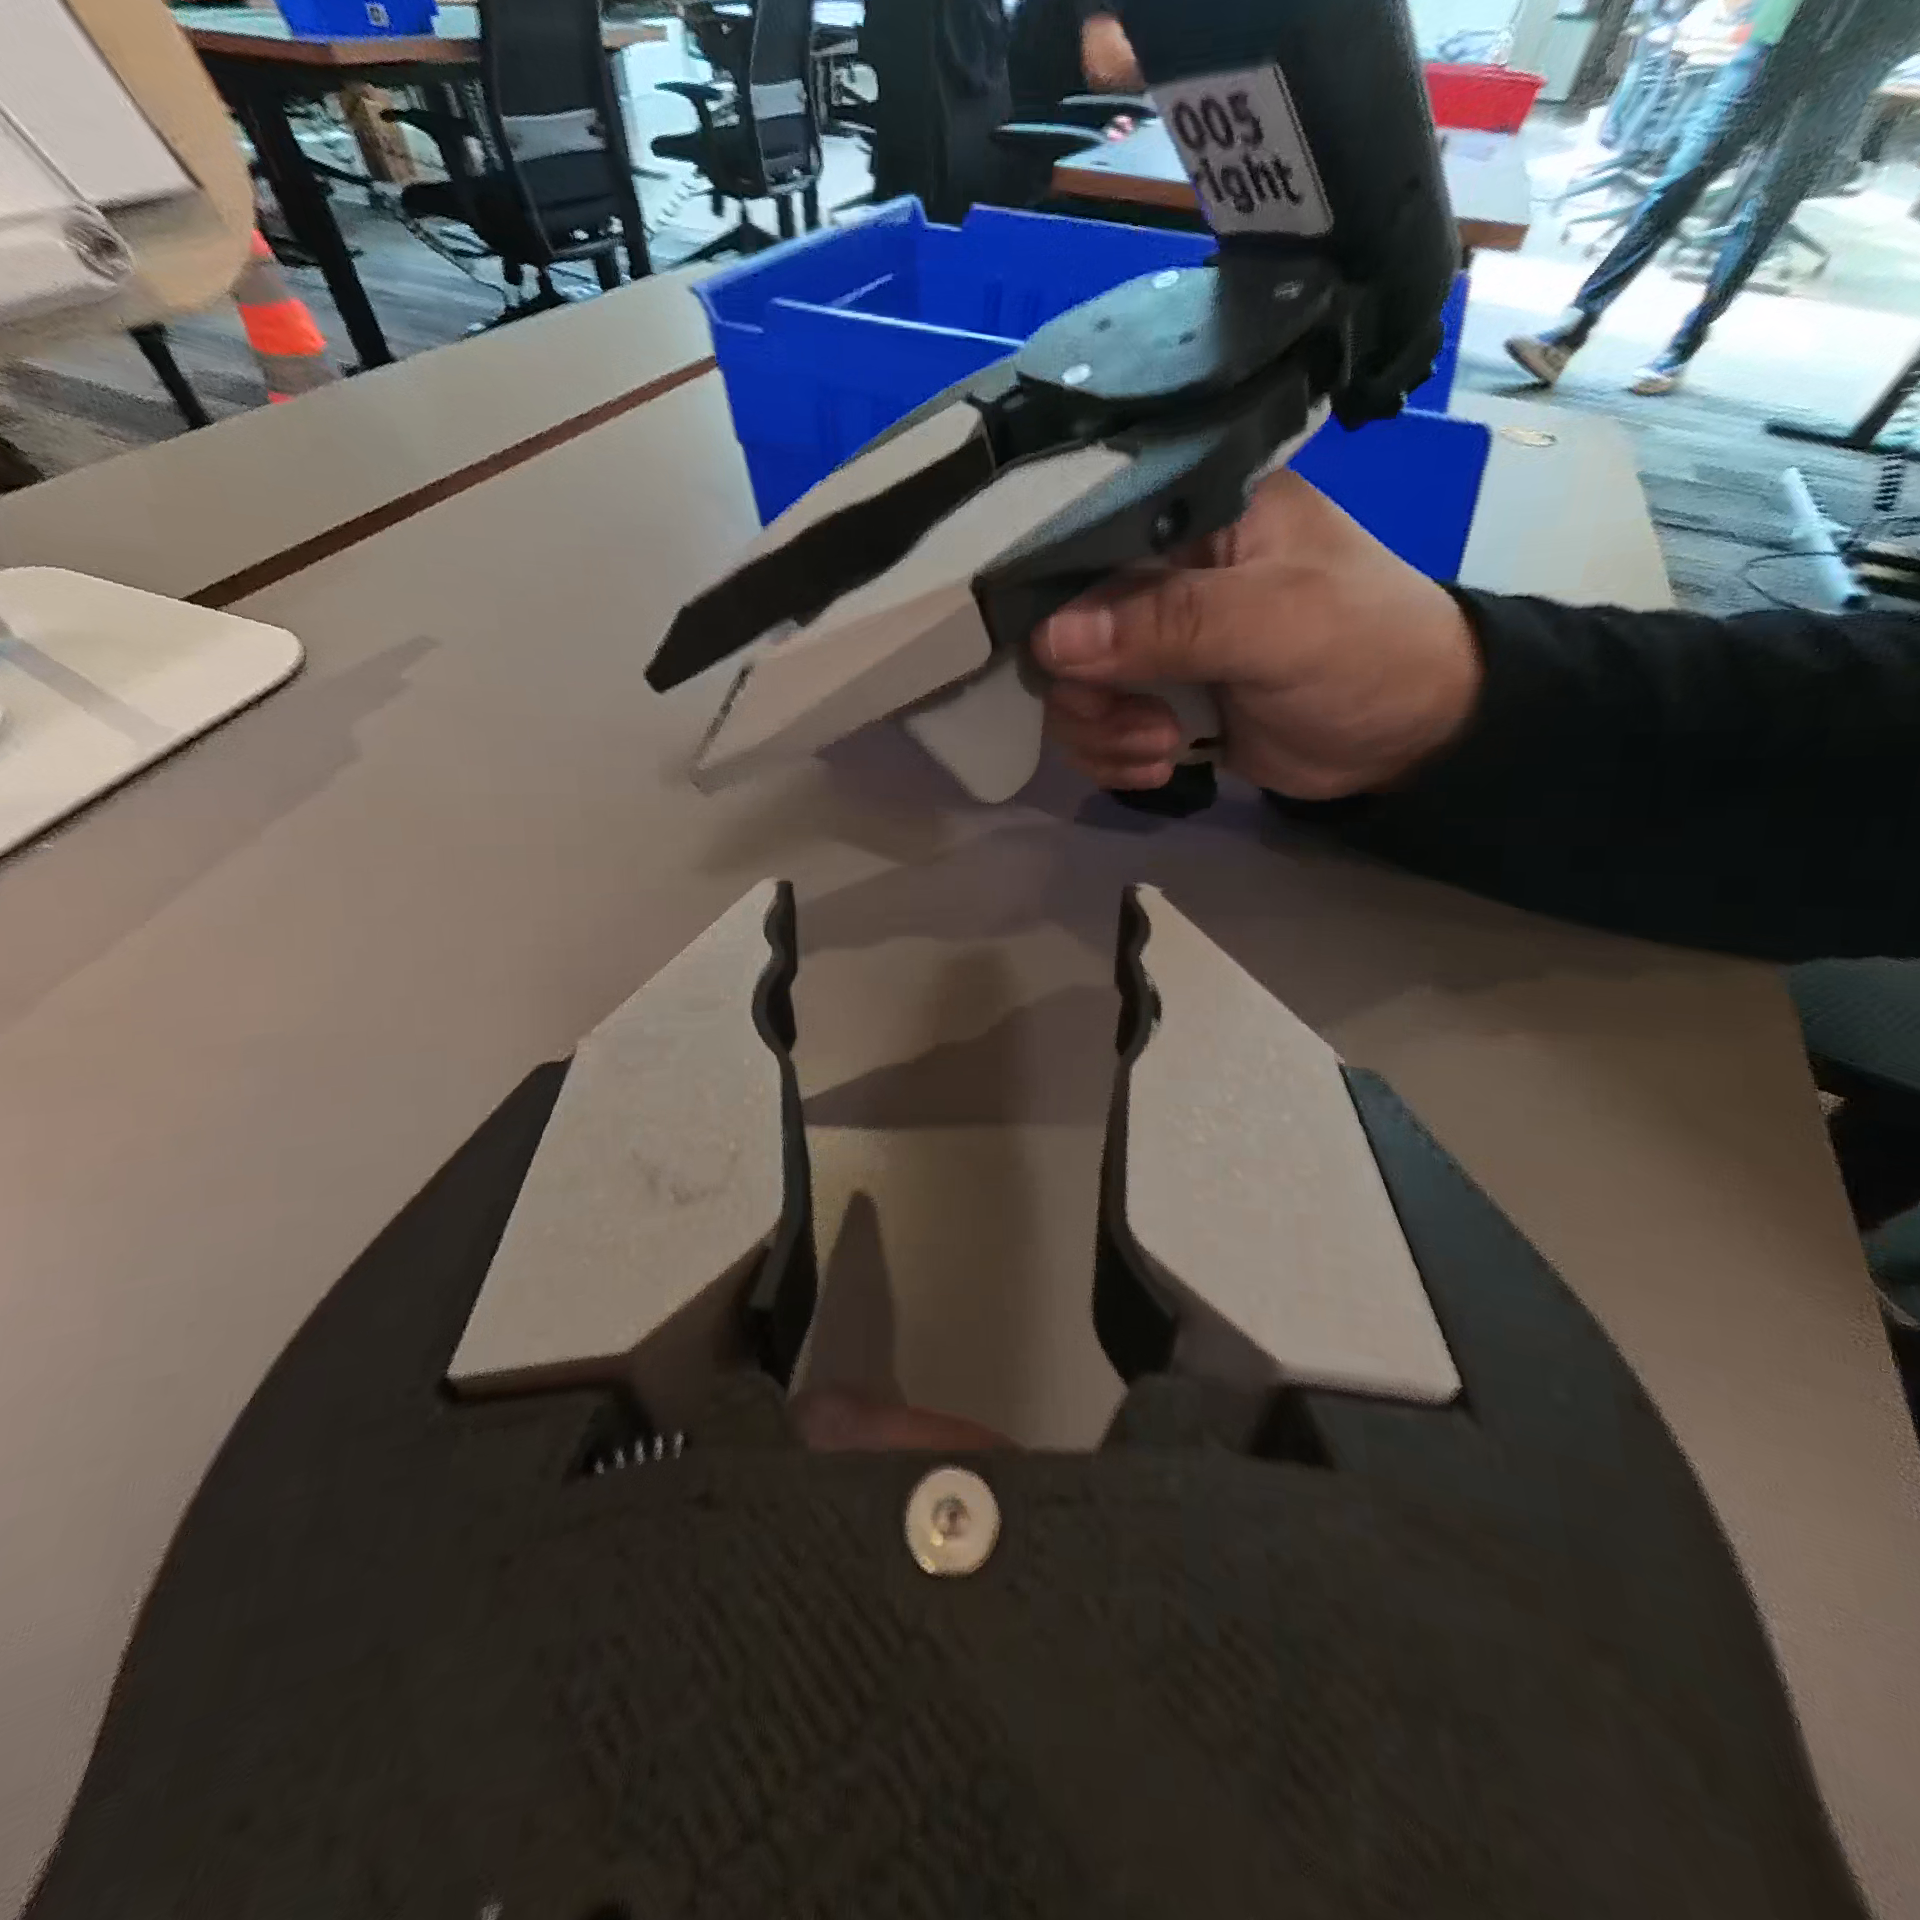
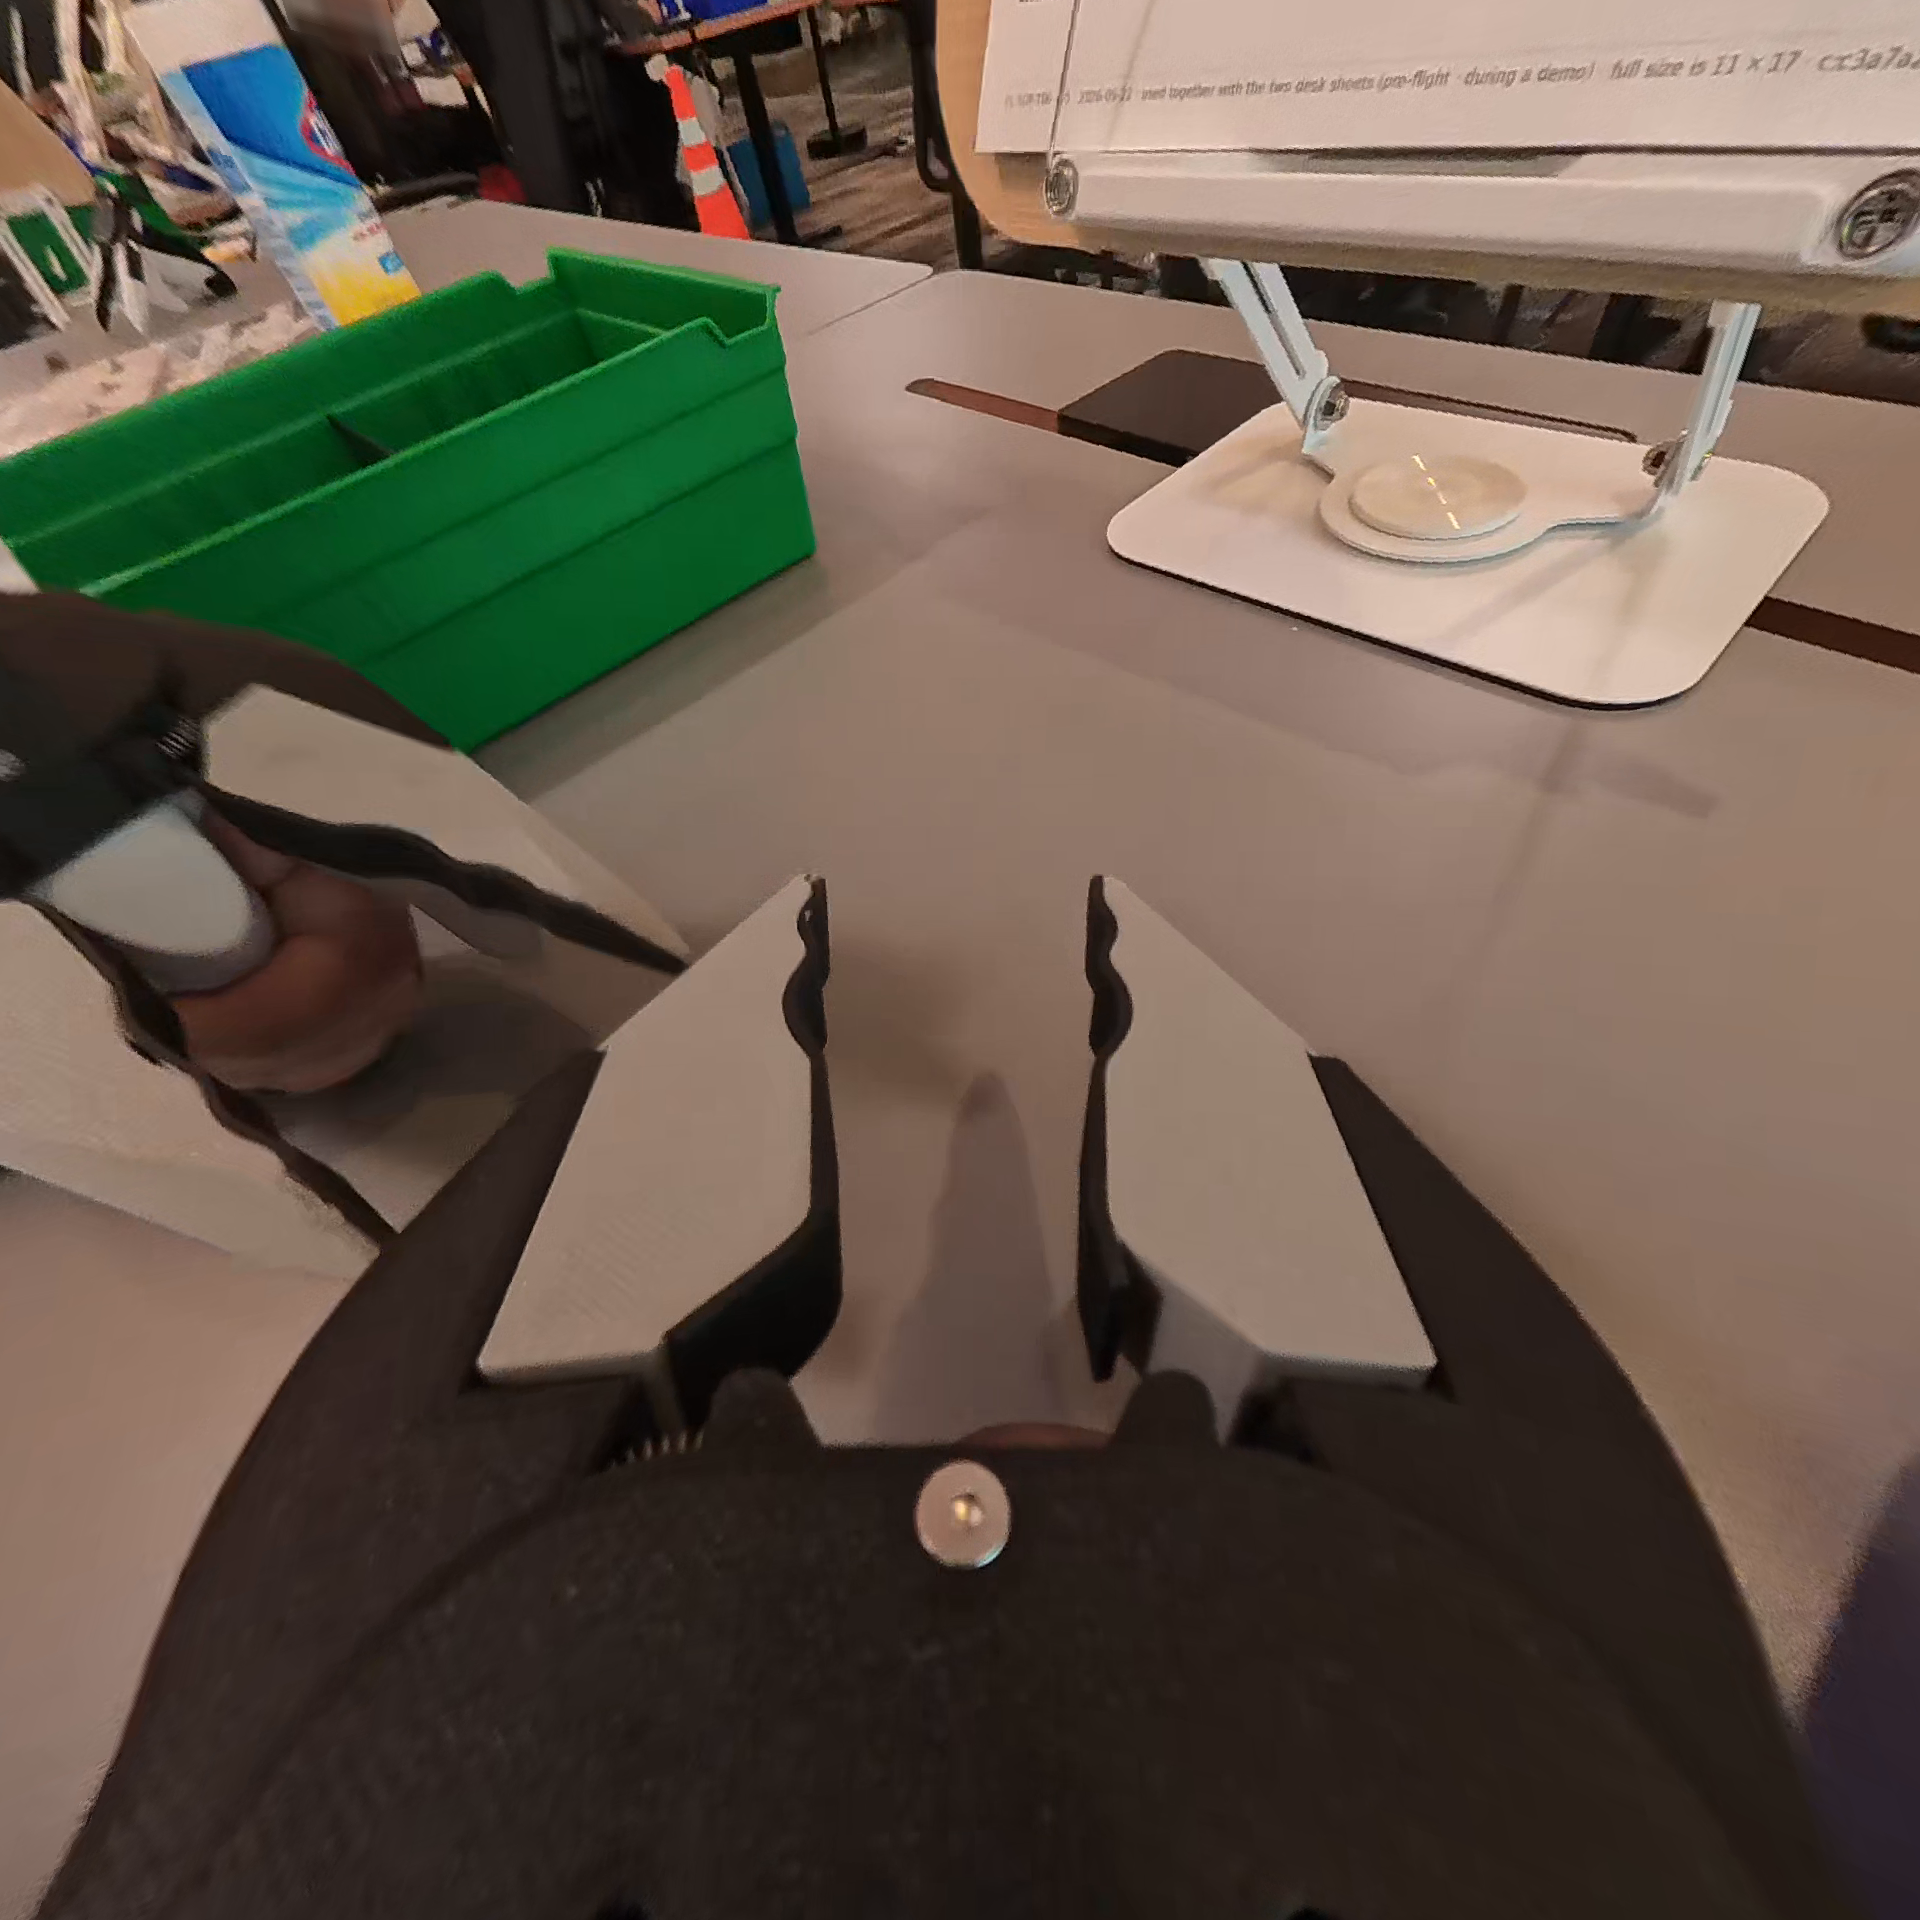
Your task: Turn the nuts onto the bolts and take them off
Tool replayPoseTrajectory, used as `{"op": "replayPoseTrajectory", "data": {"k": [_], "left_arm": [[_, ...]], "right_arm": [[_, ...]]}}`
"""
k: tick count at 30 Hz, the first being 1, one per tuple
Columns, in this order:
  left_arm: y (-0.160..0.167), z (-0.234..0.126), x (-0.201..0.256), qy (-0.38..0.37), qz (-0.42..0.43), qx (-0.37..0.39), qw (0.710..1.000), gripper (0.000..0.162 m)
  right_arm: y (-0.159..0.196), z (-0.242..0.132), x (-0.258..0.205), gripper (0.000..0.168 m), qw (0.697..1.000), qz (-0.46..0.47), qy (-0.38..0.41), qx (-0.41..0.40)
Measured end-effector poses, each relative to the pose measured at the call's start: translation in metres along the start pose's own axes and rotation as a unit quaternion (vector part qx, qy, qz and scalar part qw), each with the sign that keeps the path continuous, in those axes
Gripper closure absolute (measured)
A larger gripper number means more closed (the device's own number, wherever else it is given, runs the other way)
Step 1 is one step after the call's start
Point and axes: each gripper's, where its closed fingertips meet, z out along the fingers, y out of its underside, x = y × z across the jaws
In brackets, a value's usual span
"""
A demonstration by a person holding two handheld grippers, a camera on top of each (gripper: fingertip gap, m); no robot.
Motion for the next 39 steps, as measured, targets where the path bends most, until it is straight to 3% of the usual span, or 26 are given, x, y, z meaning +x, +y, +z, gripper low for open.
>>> {"op": "replayPoseTrajectory", "data": {"k": [7, 14, 16, 18, 20, 28, 35, 36, 39], "left_arm": [[-0.039, -0.057, 0.008, 0.015, -0.073, 0.058, 0.996, 0.105], [-0.056, -0.167, -0.047, -0.122, -0.038, 0.004, 0.992, 0.109], [-0.065, -0.204, -0.092, -0.226, -0.001, -0.011, 0.974, 0.114], [-0.063, -0.229, -0.133, -0.284, -0.001, -0.045, 0.958, 0.117], [-0.047, -0.235, -0.162, -0.283, -0.025, -0.094, 0.954, 0.109], [0.016, -0.229, -0.232, -0.252, -0.049, -0.222, 0.941, 0.110], [0.069, -0.209, -0.253, -0.181, -0.032, -0.344, 0.921, 0.110], [0.074, -0.204, -0.255, -0.172, -0.033, -0.352, 0.919, 0.119], [0.089, -0.193, -0.260, -0.143, -0.034, -0.386, 0.911, 0.112]], "right_arm": [[0.006, 0.000, -0.003, 0.122, 0.998, -0.058, 0.029, -0.017], [0.012, 0.006, -0.010, 0.122, 0.997, -0.068, 0.020, -0.028], [0.014, 0.008, -0.012, 0.123, 0.997, -0.069, 0.019, -0.030], [0.017, 0.010, -0.013, 0.123, 0.997, -0.066, 0.016, -0.033], [0.021, 0.011, -0.014, 0.123, 0.997, -0.061, 0.013, -0.036], [0.024, 0.012, -0.018, 0.123, 0.997, -0.067, 0.012, -0.036], [0.027, 0.016, -0.020, 0.123, 0.996, -0.083, 0.007, -0.042], [0.027, 0.016, -0.019, 0.124, 0.996, -0.079, 0.006, -0.044], [0.025, 0.016, -0.018, 0.124, 0.997, -0.064, 0.000, -0.037]]}}
